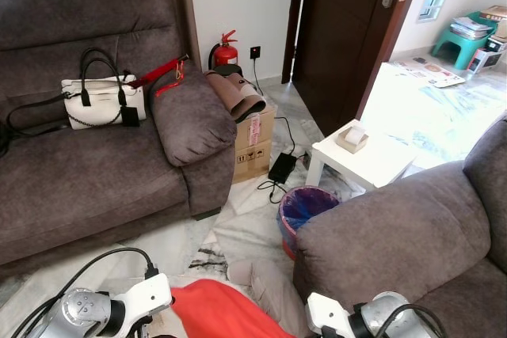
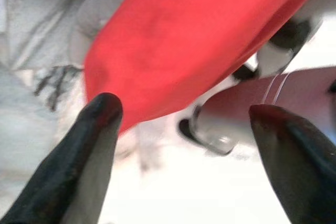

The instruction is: Move the pillow to the sofa from floor

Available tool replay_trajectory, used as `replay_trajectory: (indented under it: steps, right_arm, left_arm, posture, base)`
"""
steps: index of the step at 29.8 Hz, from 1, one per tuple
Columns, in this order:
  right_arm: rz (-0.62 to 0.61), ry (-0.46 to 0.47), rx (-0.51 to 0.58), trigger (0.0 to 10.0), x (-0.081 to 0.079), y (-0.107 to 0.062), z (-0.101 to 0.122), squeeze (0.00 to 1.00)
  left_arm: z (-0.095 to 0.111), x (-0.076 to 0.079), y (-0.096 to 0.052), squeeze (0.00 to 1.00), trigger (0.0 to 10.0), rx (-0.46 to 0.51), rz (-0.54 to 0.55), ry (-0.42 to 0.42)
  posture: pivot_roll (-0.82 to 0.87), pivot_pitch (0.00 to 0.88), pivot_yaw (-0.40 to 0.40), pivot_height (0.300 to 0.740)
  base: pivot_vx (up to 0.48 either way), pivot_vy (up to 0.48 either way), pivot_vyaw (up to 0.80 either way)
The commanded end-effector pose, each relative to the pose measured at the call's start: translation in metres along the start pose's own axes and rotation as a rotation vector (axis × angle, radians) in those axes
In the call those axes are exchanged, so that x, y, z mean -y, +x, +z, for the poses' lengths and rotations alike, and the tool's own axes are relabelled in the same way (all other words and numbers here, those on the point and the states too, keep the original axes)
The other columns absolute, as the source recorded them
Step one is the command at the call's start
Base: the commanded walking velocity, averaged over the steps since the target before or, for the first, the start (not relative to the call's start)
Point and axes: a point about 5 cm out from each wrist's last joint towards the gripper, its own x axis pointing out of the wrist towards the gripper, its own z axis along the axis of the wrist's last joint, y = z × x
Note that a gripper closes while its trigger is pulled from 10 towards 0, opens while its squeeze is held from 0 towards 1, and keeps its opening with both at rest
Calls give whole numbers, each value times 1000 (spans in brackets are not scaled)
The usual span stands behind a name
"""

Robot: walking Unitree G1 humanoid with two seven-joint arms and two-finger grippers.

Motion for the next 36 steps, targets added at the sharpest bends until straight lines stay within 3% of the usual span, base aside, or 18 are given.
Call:
replay_trajectory:
  steps: [1, 2, 3, 10, 13, 16, 21, 29, 36]
  right_arm:
    - [45, -70, 1, 10000, -2, -3, 11, 0]
    - [55, -78, -3, 10000, -4, -3, 11, 0]
    - [70, -90, -7, 10000, -8, -4, 13, 0]
    - [92, -165, -31, 10000, -16, -8, 27, 0]
    - [93, -184, -24, 10000, -17, -9, 33, 0]
    - [95, -213, -18, 10000, -20, -11, 41, 0]
    - [93, -240, -20, 10000, -25, -17, 50, 0]
    - [109, -275, -36, 10000, -34, -23, 59, 0]
    - [104, -282, -38, 10000, -38, -26, 62, 0]
  left_arm:
    - [-3, 1, 0, 1000, 10000, -24, -1, 59]
    - [-4, 3, 2, 765, 10000, -30, -8, 62]
    - [-6, 5, 5, 0, 10000, -54, -23, 91]
    - [-15, 15, 14, 0, 10000, -118, -101, 218]
    - [-17, 16, 16, 0, 10000, -114, -101, 202]
    - [-25, 20, 17, 0, 10000, -169, -126, 244]
    - [-30, 21, 20, 0, 10000, -180, -102, 269]
    - [-26, 11, 20, 0, 10000, -172, -21, 326]
    - [-28, 12, 22, 0, 10000, -178, -34, 324]
  posture:
    - [186, 0, -12, 740]
    - [184, 0, -12, 740]
    - [184, 0, -12, 740]
    - [154, 0, -9, 740]
    - [152, 0, -7, 740]
    - [145, 0, -6, 740]
    - [135, 0, -8, 740]
    - [129, 0, -15, 740]
    - [114, 0, -15, 740]
  base:
    - [0, 0, 0]
    - [0, 0, 0]
    - [0, 0, 0]
    - [0, 0, 0]
    - [0, 0, 0]
    - [0, 0, 0]
    - [0, 0, 0]
    - [0, 0, 0]
    - [0, 0, 0]
